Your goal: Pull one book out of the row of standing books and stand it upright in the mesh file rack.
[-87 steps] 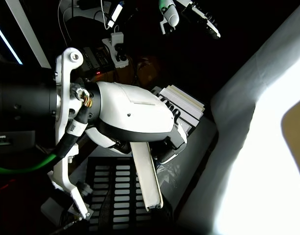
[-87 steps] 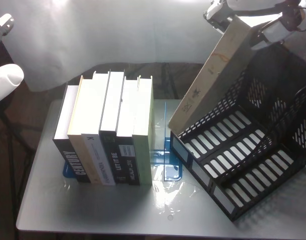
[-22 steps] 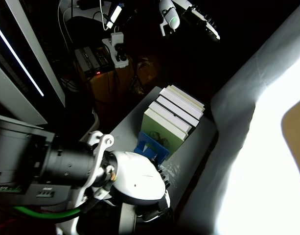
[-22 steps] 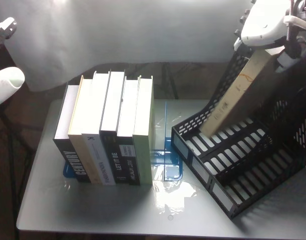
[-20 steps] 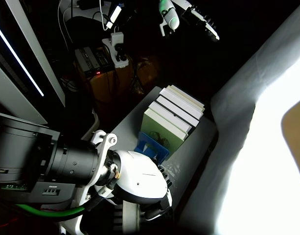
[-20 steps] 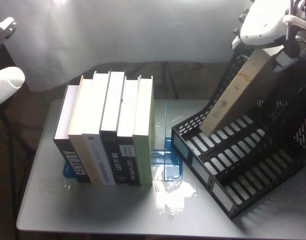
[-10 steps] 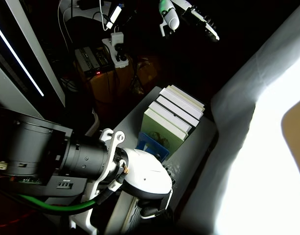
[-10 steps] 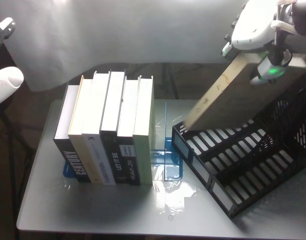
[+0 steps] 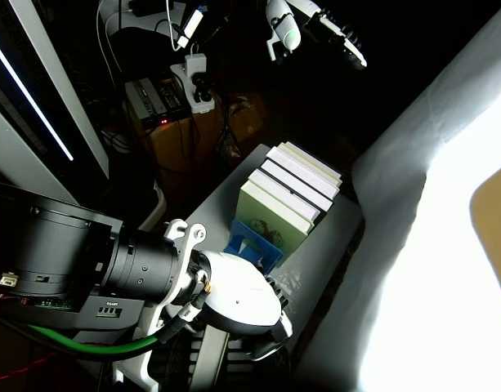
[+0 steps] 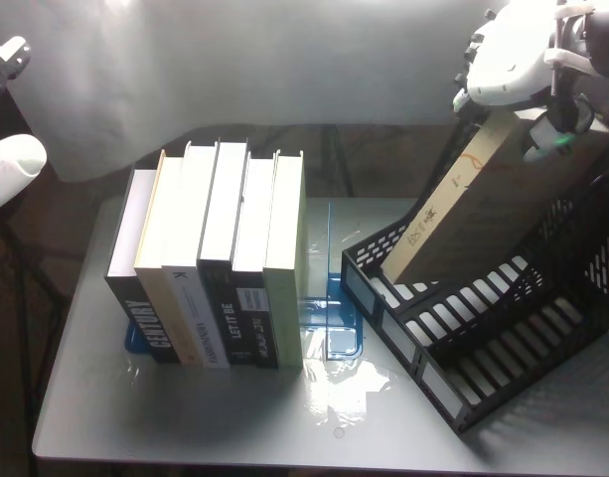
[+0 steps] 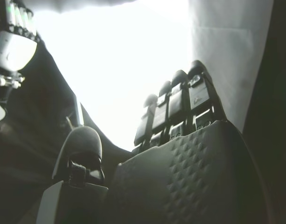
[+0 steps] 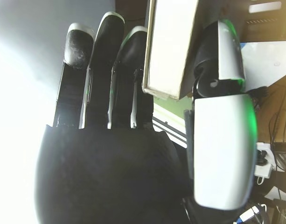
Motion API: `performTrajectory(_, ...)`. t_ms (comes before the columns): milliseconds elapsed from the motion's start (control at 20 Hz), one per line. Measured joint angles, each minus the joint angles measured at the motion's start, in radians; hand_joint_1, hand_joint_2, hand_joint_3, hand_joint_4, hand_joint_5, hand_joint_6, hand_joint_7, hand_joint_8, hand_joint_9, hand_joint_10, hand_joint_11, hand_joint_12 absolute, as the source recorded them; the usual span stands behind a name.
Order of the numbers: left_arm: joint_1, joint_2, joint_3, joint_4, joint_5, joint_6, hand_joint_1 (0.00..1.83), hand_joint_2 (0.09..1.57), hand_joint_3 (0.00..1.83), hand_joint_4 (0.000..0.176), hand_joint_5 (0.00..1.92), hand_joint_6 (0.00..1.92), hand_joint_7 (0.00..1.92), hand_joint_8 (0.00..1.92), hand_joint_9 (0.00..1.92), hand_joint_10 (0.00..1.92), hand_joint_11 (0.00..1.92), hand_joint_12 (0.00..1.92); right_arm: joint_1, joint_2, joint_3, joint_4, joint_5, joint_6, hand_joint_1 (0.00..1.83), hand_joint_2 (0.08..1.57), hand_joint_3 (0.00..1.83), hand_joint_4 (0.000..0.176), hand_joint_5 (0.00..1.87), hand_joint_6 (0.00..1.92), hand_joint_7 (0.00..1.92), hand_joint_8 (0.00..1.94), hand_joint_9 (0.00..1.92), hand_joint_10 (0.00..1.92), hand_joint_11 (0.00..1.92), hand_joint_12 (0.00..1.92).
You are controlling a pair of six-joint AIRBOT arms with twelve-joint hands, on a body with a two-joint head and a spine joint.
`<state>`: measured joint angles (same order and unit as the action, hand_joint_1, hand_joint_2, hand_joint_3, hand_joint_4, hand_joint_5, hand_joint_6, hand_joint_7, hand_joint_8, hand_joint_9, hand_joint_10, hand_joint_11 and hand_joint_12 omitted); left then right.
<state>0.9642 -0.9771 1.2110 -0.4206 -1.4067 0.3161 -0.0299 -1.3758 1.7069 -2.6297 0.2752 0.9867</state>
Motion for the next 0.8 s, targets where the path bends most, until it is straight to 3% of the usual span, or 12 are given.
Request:
performTrajectory(100,0.001,0.000,0.000,-0.005,0.000,0.000,0.00,1.43,0.00,0.049,0.00,0.00,0.00,0.00,0.00,0.00,0.00,0.00,0.000,0.000,0.000,-0.003,0.002,0.000,0.98,1.37,0.00,0.000,0.55,1.61,0.83,0.37,0.57,1.07,0.29,1.85)
performTrajectory(200,0.001,0.000,0.000,-0.003,0.000,0.000,0.00,1.44,0.00,0.044,0.00,0.00,0.00,0.00,0.00,0.00,0.00,0.00,0.000,0.000,0.000,-0.015,0.002,0.000,1.03,1.33,0.00,0.000,0.60,1.53,0.72,0.44,0.46,1.12,0.15,1.91)
performTrajectory(250,0.001,0.000,0.000,-0.002,0.000,0.000,0.00,1.44,0.00,0.045,0.00,0.00,0.00,0.00,0.00,0.00,0.00,0.00,0.000,0.000,0.000,-0.022,0.003,0.001,1.06,1.29,0.00,0.000,0.67,1.43,0.81,0.49,0.62,1.21,0.37,1.92)
performTrajectory(300,0.001,0.000,0.000,-0.003,0.000,0.000,0.00,1.44,0.00,0.045,0.00,0.00,0.00,0.00,0.00,0.00,0.00,0.00,0.000,0.000,-0.002,-0.031,0.005,0.003,1.04,1.30,0.00,0.000,0.66,1.46,0.82,0.59,0.62,1.33,0.40,1.92)
performTrajectory(350,0.001,0.000,0.000,-0.005,0.000,0.000,0.00,1.44,0.00,0.045,0.00,0.00,0.00,0.00,0.00,0.00,0.00,0.00,0.000,-0.002,-0.006,-0.084,0.008,0.053,0.95,1.36,0.00,0.000,0.56,1.60,0.67,0.75,0.49,1.43,0.31,1.92)
performTrajectory(450,0.001,0.000,0.000,-0.005,0.000,0.000,0.00,1.44,0.00,0.040,0.00,0.00,0.00,0.00,0.00,0.00,0.00,0.00,0.000,-0.005,-0.004,-0.126,0.024,0.073,0.97,1.33,0.00,0.000,0.61,1.54,0.70,0.77,0.52,1.45,0.33,1.92)
performTrajectory(500,0.001,0.000,0.000,-0.005,0.000,0.000,0.00,1.44,0.00,0.039,0.00,0.00,0.00,0.00,0.00,0.00,0.00,0.00,0.000,-0.006,0.001,-0.127,0.029,0.079,1.10,1.28,0.00,0.000,0.73,1.42,0.69,1.26,0.53,1.50,0.39,1.92)
performTrajectory(600,0.001,-0.004,0.002,-0.006,0.000,0.000,0.00,1.43,0.00,0.037,0.00,0.00,0.00,0.00,0.00,0.00,0.00,0.00,0.000,-0.005,0.004,-0.136,0.029,0.085,1.05,1.29,0.00,0.000,0.66,1.46,0.62,0.78,0.47,1.44,0.38,1.92)
performTrajectory(650,0.001,-0.004,0.002,-0.005,0.000,0.000,0.00,1.43,0.00,0.038,0.00,0.00,0.00,0.00,0.00,0.00,0.00,0.00,0.000,-0.007,0.008,-0.139,0.031,0.086,1.07,1.24,0.00,0.000,0.44,0.96,0.48,0.59,0.29,1.34,0.21,1.92)
performTrajectory(700,0.001,-0.004,0.002,-0.005,0.000,0.000,0.00,1.44,0.00,0.034,0.00,0.00,0.00,0.00,0.00,0.00,0.00,0.00,0.000,-0.008,0.009,-0.142,0.032,0.085,1.11,1.15,0.00,0.000,0.44,0.64,0.52,0.36,0.33,1.15,0.19,1.92)
performTrajectory(750,0.001,-0.004,0.002,-0.006,0.000,0.000,0.00,1.44,0.00,0.035,0.00,0.00,0.00,0.00,0.00,0.00,0.00,0.00,0.000,-0.011,0.013,-0.145,0.031,0.085,1.19,1.10,0.00,0.000,0.48,0.44,0.55,0.21,0.30,1.07,0.12,1.92)
performTrajectory(800,0.001,-0.004,0.002,-0.005,0.000,0.000,0.00,1.44,0.00,0.040,0.00,0.00,0.00,0.00,0.00,0.00,0.00,0.00,0.000,-0.012,0.013,-0.155,0.028,0.084,1.10,1.12,0.00,0.000,0.43,0.36,0.49,0.13,0.19,1.07,0.02,1.92)
